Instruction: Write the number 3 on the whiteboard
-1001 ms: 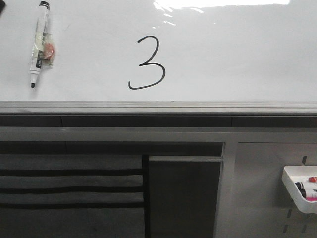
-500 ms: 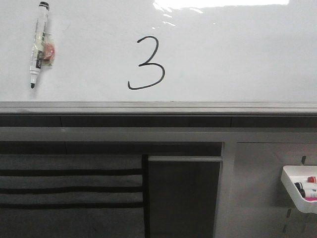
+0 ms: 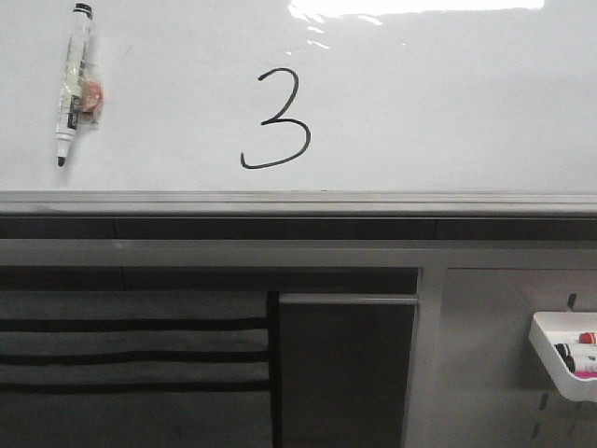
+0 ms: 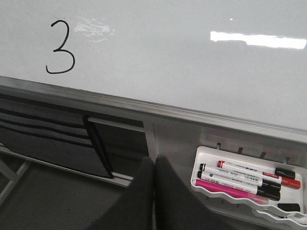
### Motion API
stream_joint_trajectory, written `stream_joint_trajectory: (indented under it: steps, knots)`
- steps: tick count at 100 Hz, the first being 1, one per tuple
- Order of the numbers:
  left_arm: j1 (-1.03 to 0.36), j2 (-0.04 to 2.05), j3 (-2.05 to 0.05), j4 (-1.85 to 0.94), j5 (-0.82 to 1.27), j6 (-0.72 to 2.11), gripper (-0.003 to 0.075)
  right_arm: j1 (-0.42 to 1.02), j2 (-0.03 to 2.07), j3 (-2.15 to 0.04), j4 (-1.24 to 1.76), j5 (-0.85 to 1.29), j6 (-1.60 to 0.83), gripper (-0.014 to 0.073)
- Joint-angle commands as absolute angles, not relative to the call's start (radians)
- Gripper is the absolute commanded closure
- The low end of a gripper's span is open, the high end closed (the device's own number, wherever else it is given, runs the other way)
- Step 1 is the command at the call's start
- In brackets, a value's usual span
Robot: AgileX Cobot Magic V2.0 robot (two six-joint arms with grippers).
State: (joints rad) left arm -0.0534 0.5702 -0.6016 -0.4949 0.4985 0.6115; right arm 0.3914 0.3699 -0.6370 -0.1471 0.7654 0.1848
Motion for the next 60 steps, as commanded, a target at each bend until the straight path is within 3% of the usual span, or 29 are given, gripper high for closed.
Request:
stream_joint_trajectory:
  steps: [1,36,60]
  knots:
    - [-0.092,0.509,-0.605,-0.521,0.406,0.6,0.0738,0.385,0.38,-0.66,-0.156,0.693,0.184,0.0668]
    - [-0.055,0.056,-0.349,-0.474,0.285,0.56,0.0738,0.385,0.38,-0.66,-0.156,0.693,0.184,0.0668]
    - [-0.063,-0.004,-0.177,-0.042,0.155,0.0,0.0738,0.385,0.38,-0.66,-0.156,0.693,0.184,0.0668]
